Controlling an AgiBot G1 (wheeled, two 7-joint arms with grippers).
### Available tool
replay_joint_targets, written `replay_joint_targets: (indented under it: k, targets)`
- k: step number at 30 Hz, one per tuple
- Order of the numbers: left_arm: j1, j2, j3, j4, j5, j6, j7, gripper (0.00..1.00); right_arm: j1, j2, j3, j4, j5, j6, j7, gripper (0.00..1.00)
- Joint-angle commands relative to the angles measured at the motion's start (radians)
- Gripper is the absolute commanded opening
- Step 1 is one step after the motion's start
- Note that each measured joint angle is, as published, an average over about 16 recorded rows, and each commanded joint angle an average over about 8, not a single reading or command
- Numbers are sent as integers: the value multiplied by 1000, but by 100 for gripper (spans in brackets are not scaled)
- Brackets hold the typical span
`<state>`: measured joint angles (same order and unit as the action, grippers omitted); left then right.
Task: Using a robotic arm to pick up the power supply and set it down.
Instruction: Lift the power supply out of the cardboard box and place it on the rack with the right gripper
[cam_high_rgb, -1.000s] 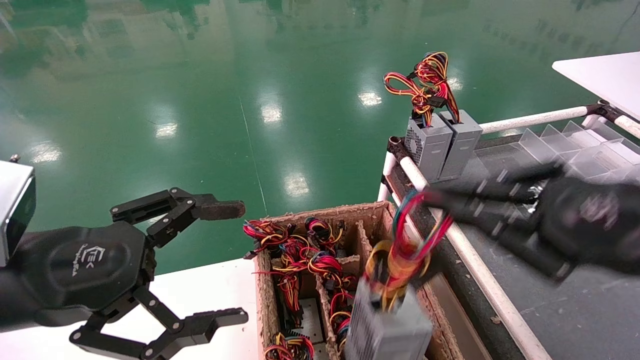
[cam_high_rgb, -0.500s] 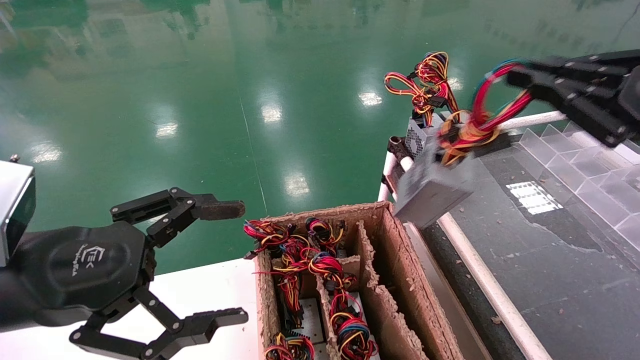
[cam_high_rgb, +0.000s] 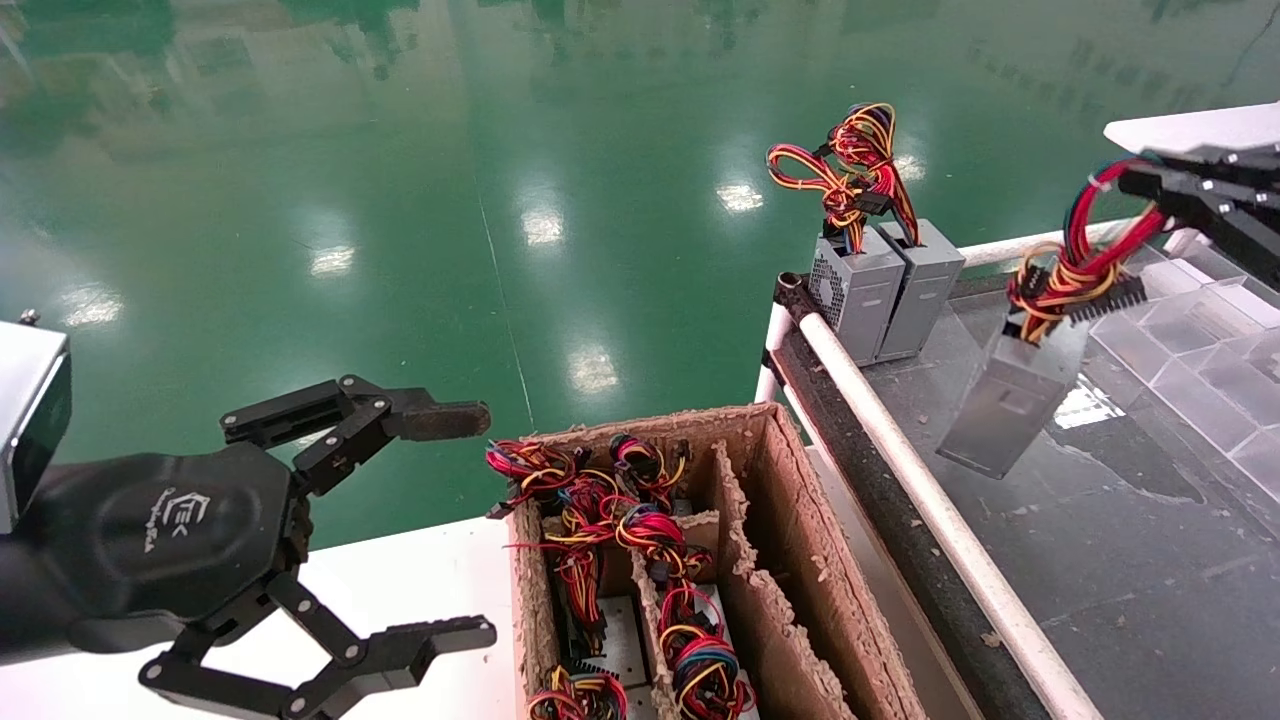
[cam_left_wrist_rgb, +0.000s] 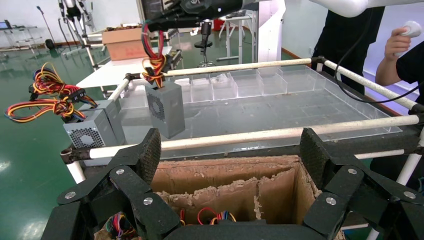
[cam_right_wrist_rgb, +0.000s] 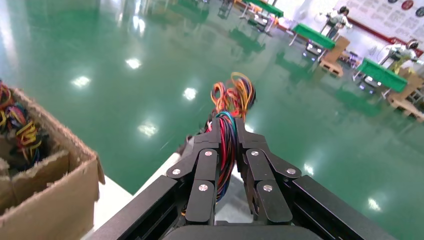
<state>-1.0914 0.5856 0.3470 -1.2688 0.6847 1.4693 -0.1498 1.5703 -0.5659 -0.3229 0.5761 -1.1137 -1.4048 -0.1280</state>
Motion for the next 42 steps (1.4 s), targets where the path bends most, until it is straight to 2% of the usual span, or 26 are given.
replay_joint_targets:
  k: [1,7,15,29,42]
  targets:
    - [0,0,0,0,0,0,0,100,16,0,-8,-46,-14,-16,-20,0]
    - [0,0,0,0,0,0,0,100,49,-34,-34,-130,-50,-47,-69,0]
    - [0,0,0,0,0,0,0,100,127,-114,-66,-246,-94,-50,-80,0]
    - [0,0,0,0,0,0,0,100,246,-256,-91,-407,-141,36,-174,0]
    - [0,0,1,0,0,0,0,100,283,-330,-96,-503,-152,122,-260,0]
